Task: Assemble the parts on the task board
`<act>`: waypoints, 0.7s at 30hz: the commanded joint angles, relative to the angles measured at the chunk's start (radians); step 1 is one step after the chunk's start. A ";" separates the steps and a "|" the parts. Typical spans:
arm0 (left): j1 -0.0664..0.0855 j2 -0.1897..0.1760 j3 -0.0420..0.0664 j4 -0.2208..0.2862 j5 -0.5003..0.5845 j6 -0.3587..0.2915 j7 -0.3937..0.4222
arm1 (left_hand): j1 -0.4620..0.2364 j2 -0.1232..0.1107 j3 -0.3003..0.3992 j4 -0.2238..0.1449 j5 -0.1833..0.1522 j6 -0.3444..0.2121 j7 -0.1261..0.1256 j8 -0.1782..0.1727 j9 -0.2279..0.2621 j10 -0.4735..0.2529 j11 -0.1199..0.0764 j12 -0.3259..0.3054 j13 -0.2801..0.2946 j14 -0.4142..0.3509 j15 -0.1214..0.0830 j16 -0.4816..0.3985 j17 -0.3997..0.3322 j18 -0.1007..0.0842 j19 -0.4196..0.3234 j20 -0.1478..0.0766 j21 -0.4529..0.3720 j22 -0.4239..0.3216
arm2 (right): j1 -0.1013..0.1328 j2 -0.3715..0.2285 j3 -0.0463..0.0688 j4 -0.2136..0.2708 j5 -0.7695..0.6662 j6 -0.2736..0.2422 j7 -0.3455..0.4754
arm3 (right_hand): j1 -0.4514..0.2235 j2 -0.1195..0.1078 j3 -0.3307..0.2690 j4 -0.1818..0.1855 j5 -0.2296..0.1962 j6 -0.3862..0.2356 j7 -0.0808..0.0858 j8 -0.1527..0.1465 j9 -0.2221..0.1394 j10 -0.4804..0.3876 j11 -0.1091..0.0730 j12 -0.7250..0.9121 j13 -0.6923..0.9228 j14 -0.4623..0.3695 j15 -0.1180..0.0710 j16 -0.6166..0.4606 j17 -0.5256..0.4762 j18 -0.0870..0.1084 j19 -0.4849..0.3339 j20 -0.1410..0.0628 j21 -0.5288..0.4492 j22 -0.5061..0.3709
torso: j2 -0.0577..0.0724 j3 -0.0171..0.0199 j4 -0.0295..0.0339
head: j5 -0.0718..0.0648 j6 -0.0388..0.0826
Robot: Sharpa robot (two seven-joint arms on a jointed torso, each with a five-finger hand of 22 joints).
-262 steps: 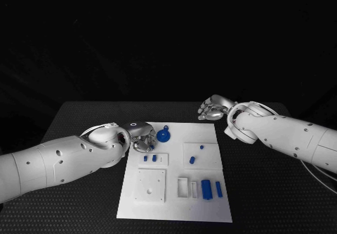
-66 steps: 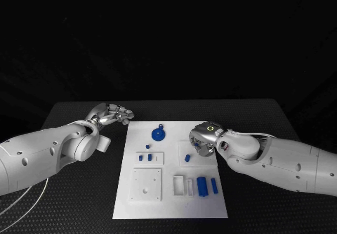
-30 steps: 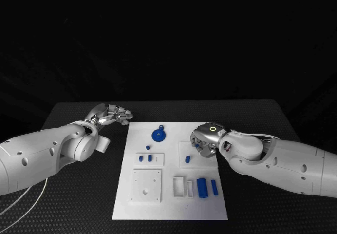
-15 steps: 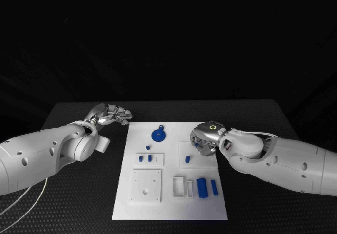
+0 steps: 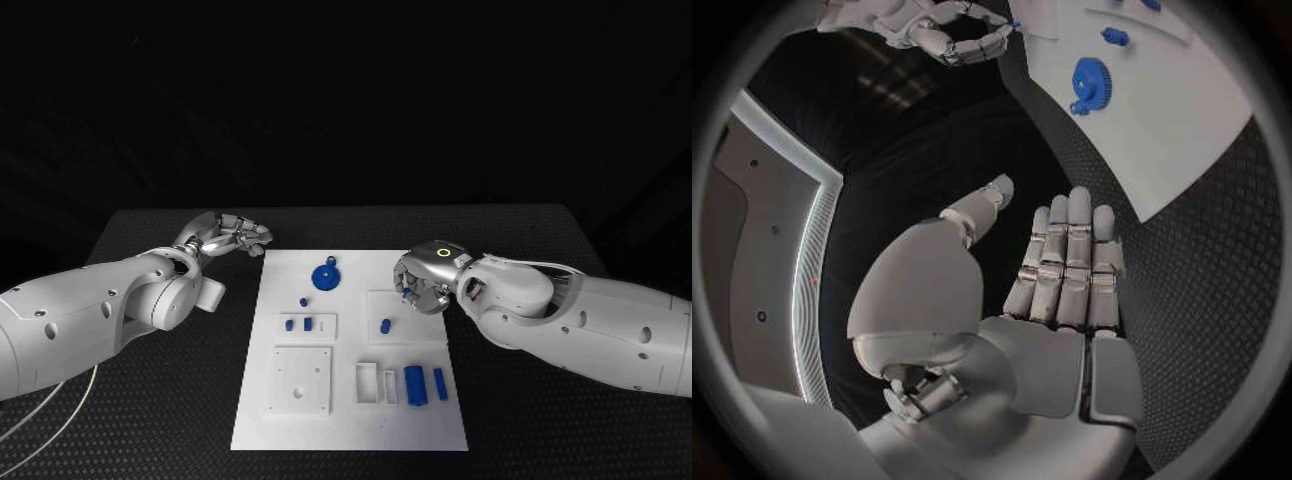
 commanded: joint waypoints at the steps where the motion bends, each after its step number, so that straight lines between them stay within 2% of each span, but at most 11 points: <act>1: 0.001 0.001 0.001 -0.001 0.009 0.015 0.005 | 0.000 -0.001 -0.006 0.003 0.001 -0.009 0.002 -0.006 -0.001 0.001 0.007 0.000 -0.001 0.007 -0.002 -0.005 0.001 0.017 0.004 0.003 -0.006 0.002 | 0.002 -0.007 0.006 0.022 0.041 0.018 0.016 | -0.001 -0.006 0.001 0.007 -0.005 0.007 0.002 0.005 0.001 0.004 -0.003 -0.006 0.001 0.004 0.000 0.001 0.002 0.014 0.007 -0.002 0.004 0.002 | 0.000 -0.0001 -0.0003 | 0.001 -0.002; 6: 0.001 0.003 0.001 -0.003 0.011 0.015 0.004 | 0.000 -0.001 -0.006 0.003 0.001 -0.010 0.002 -0.006 -0.002 0.001 0.007 0.000 -0.002 0.007 -0.002 -0.006 0.002 0.017 0.004 0.003 -0.007 0.002 | 0.003 -0.010 0.017 0.050 0.094 -0.022 0.037 | -0.001 -0.005 0.000 0.009 -0.004 0.007 0.002 0.005 0.002 0.003 -0.003 -0.007 0.002 0.004 0.000 0.000 0.003 0.014 0.007 -0.002 0.003 0.002 | 0.000 0.0000 -0.0007 | 0.005 -0.001; 12: 0.001 0.008 0.001 -0.014 0.012 0.017 0.003 | 0.000 -0.001 -0.006 0.003 0.001 -0.010 0.002 -0.006 -0.002 0.000 0.008 0.000 -0.003 0.007 -0.002 -0.008 0.003 0.017 0.003 0.004 -0.008 0.002 | 0.003 0.008 0.018 0.074 0.114 -0.052 0.056 | -0.001 -0.003 -0.001 0.010 -0.003 0.006 0.003 0.004 0.003 0.002 -0.002 -0.008 0.004 0.004 0.001 -0.001 0.004 0.014 0.006 -0.002 0.003 0.002 | -0.001 0.0004 0.0006 | 0.021 0.003; 21: 0.001 0.018 0.001 -0.028 0.014 0.011 0.006 | 0.001 -0.002 -0.006 0.003 0.001 -0.010 0.002 -0.006 -0.002 0.000 0.008 0.000 -0.003 0.007 -0.002 -0.009 0.004 0.017 0.003 0.004 -0.008 0.002 | 0.003 0.077 0.018 0.090 0.084 -0.046 0.059 | -0.001 -0.002 -0.001 0.010 -0.003 0.005 0.003 0.004 0.004 0.002 -0.002 -0.009 0.004 0.003 0.001 -0.002 0.005 0.014 0.006 -0.002 0.002 0.003 | -0.002 -0.0009 -0.0008 | 0.077 0.005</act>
